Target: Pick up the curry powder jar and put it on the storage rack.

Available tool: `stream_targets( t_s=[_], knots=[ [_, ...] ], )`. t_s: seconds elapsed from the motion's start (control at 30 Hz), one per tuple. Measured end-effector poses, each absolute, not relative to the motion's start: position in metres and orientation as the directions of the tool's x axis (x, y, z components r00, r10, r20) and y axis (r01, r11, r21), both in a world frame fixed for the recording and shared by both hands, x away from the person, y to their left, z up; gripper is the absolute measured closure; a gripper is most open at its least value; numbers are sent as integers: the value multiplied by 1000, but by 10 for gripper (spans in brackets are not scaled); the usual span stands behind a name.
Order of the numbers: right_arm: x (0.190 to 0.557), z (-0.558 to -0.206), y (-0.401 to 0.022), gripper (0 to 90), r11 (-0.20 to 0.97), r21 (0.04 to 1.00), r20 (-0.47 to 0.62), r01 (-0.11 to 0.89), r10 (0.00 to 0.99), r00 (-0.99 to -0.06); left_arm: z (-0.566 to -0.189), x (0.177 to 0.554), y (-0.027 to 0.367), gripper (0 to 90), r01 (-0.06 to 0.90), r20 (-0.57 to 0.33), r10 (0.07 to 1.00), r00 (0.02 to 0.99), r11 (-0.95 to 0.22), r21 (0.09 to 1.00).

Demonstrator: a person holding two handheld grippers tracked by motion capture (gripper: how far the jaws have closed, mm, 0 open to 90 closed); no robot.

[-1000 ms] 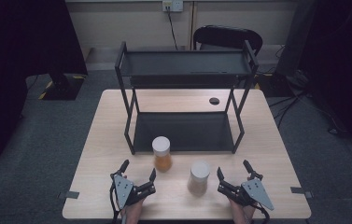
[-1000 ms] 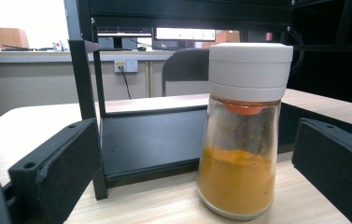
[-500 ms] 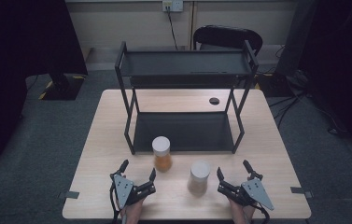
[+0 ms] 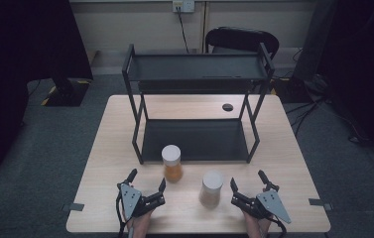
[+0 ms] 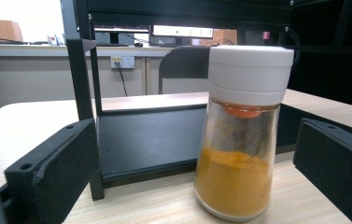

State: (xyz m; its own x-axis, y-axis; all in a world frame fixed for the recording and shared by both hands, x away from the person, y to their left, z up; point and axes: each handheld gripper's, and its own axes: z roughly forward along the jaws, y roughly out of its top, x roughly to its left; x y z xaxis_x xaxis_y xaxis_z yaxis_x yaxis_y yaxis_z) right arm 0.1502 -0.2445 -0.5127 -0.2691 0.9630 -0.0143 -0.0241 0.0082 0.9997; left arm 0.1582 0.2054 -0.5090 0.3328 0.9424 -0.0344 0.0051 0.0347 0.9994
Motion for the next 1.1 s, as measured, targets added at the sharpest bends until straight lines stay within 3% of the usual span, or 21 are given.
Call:
stream_targets(
  t_s=[1.1],
  knots=[
    [150, -513, -245, 30, 9, 1000, -16, -25, 962, -271, -479, 163, 213, 0, 13, -69, 893, 446, 70, 997]
  ],
)
